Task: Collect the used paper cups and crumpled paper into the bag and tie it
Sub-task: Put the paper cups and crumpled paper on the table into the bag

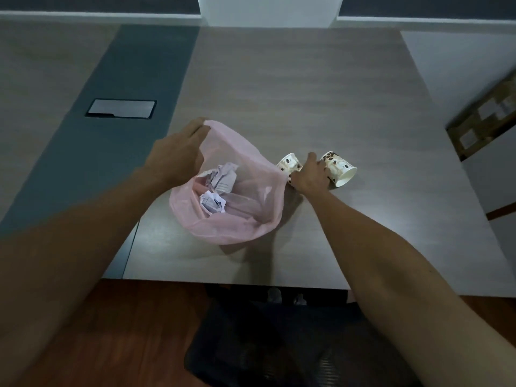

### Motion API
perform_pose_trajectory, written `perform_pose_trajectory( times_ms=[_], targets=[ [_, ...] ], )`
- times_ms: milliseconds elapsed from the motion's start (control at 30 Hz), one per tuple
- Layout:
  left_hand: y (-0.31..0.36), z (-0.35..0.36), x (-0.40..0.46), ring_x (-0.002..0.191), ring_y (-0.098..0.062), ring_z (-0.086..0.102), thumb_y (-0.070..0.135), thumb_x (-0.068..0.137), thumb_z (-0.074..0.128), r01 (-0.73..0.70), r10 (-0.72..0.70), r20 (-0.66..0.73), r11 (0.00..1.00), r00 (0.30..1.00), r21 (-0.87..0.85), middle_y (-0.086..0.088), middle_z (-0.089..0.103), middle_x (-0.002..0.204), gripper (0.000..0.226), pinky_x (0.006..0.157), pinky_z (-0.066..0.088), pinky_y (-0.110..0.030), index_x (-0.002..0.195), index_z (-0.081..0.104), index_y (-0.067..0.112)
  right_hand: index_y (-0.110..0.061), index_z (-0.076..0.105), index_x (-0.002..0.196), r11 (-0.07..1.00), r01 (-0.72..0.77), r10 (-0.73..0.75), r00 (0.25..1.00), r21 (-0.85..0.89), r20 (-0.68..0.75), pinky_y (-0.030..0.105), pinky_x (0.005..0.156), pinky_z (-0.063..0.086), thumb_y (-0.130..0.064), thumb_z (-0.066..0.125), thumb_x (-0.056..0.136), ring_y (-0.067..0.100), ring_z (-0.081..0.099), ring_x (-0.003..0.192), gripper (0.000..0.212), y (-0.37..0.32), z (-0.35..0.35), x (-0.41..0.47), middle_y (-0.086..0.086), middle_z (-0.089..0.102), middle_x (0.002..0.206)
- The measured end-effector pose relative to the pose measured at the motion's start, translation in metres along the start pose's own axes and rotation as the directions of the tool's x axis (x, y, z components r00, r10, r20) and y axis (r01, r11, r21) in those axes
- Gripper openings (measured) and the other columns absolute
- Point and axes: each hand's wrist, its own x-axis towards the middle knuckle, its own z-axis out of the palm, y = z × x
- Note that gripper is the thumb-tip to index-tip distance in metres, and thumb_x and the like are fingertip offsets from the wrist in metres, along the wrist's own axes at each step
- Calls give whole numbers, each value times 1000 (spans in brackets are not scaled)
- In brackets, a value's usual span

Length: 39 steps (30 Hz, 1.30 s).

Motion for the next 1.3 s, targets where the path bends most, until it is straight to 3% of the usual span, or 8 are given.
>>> perform_pose_trajectory(
  times_ms=[133, 333, 400, 633, 767, 967, 1100, 1300],
  targets=[
    [-5, 9, 7, 70, -31, 56, 13, 95, 60, -18, 18, 13, 1000, 1000, 4, 6, 34, 158, 54, 63, 55, -40, 144, 40, 19, -26, 31, 145, 999, 7, 0, 983, -41, 182, 58, 106, 41, -45, 71, 86, 45, 45, 133, 73, 27, 25, 22, 19, 46, 145],
    [-10, 12, 15, 106, -37, 65, 21, 88, 76, -32, 35, 45, 997, 998, -66, 6, 33, 160, 71, 80, 56, -51, 148, 38, 24, -12, 44, 122, 863, 203, -83, 960, 462, -266, 35, 85, 48, -35, 71, 88, 24, 59, 102, 49, 23, 18, -9, 5, 58, 111],
    [-9, 8, 19, 118, -35, 60, 28, 90, 73, -37, 43, 42, 989, 998, -143, 4, 33, 160, 69, 88, 55, -53, 149, 39, 24, -11, 45, 124, 811, 428, -282, 883, 398, -376, 26, 83, 44, -34, 74, 88, 16, 54, 97, 52, 13, 8, -30, 0, 54, 110],
    [-19, 18, 27, 126, -37, 58, 4, 90, 68, 6, 5, 84, 992, 996, -127, 6, 20, 167, 75, 94, 54, -54, 151, 32, 28, -2, 48, 125, 622, 766, -762, 640, 163, -102, 46, 82, 53, -28, 78, 86, 31, 57, 103, 56, -7, 42, -72, 18, 56, 122],
    [-13, 16, 22, 131, -36, 54, 23, 91, 70, -9, 23, 90, 988, 996, -154, 4, 20, 167, 72, 99, 51, -56, 152, 31, 27, -11, 47, 133, 715, 695, -699, 708, 80, 101, 48, 103, 47, -46, 74, 87, 34, 46, 132, 64, -35, 59, -71, 16, 40, 151],
    [-22, 26, 10, 117, -35, 62, 6, 87, 72, 44, -35, 62, 987, 997, -152, 11, 22, 164, 82, 86, 58, -53, 151, 28, 33, -9, 45, 129, 944, 330, -316, 891, -11, -326, 45, 95, 47, -43, 70, 82, 30, 50, 113, 64, -21, 56, -73, 13, 48, 129],
    [-24, 27, 1, 116, -36, 61, -5, 90, 60, 92, -86, 38, 979, 996, -182, 4, 30, 162, 74, 89, 56, -53, 151, 32, 25, -6, 53, 134, 925, -243, 193, 963, 293, 188, 41, 87, 52, -41, 65, 91, 34, 61, 111, 56, -8, 61, -60, 13, 60, 129],
    [-15, 25, 3, 127, -35, 55, -3, 93, 59, 184, -193, -9, 948, 981, -261, -1, 35, 161, 71, 100, 52, -56, 154, 32, 23, -1, 66, 82, 871, -55, 36, 998, 489, 48, 34, 62, 45, -15, 53, 90, 26, 58, 72, 21, -6, 31, -38, 10, 63, 75]
  ],
)
